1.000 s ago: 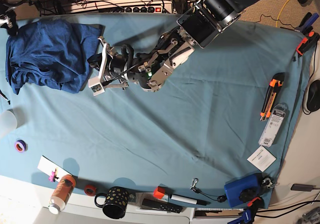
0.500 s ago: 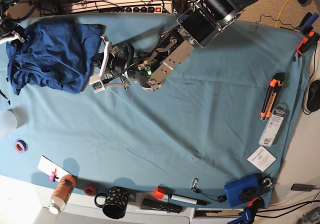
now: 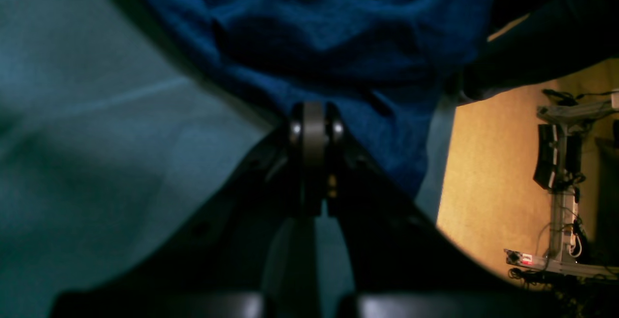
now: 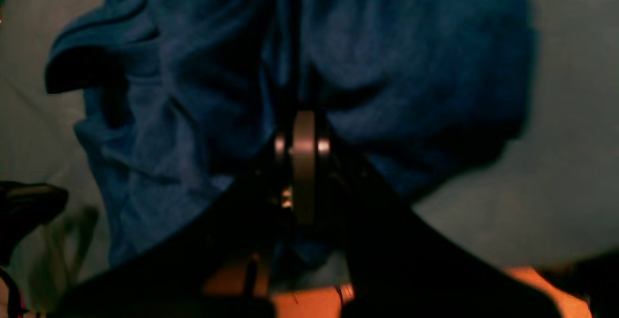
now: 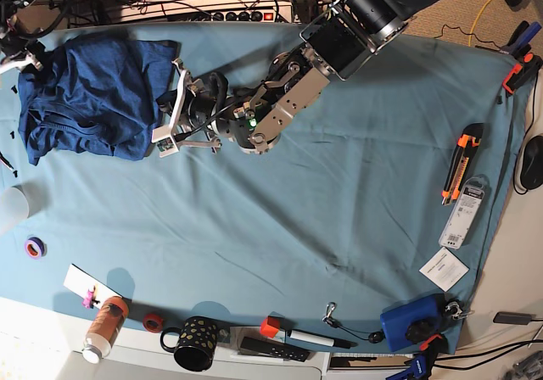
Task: Layout the t-shirt on the table in an organized manner, then fold the t-shirt properly
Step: 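Reach the left gripper over and grasp the shirt's side edge, then hold the shirt with the left gripper while the right gripper tucks its edge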
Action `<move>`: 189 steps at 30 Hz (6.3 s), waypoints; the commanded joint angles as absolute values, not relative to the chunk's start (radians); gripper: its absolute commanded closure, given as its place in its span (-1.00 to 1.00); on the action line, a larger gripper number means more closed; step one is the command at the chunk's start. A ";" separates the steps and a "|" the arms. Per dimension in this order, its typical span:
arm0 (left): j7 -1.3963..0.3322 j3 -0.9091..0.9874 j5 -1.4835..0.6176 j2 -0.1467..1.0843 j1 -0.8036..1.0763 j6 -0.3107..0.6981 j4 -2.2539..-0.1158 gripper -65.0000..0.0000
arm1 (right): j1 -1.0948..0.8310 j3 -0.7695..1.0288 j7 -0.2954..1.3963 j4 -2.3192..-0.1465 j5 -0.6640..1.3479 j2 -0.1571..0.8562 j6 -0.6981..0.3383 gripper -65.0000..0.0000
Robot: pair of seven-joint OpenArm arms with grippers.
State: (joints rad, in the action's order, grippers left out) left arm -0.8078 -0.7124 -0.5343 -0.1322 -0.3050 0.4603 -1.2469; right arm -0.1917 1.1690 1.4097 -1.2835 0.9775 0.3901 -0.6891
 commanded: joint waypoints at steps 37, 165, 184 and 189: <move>-0.792 -0.710 -0.549 -0.157 -0.273 0.467 -1.263 1.00 | -0.146 1.034 1.347 -1.303 0.994 0.470 -0.664 1.00; -0.786 -0.709 -0.508 -0.080 -0.263 0.467 -1.263 1.00 | -0.216 0.572 1.205 -1.747 0.633 0.125 -0.518 1.00; -0.774 -0.709 -0.508 -0.080 -0.263 0.468 -1.263 1.00 | -0.207 0.754 1.190 -1.747 0.924 0.128 -0.698 1.00; -0.680 -0.692 -0.494 -0.080 -0.264 0.522 -1.263 1.00 | -0.141 0.848 1.174 -1.747 1.067 0.128 -0.698 1.00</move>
State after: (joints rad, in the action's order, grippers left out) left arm -0.7063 -0.6968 -0.4786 -0.0635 -0.2440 0.5228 -1.2472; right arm -0.1482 0.8455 1.1992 -1.7325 1.0458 0.1135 -0.6964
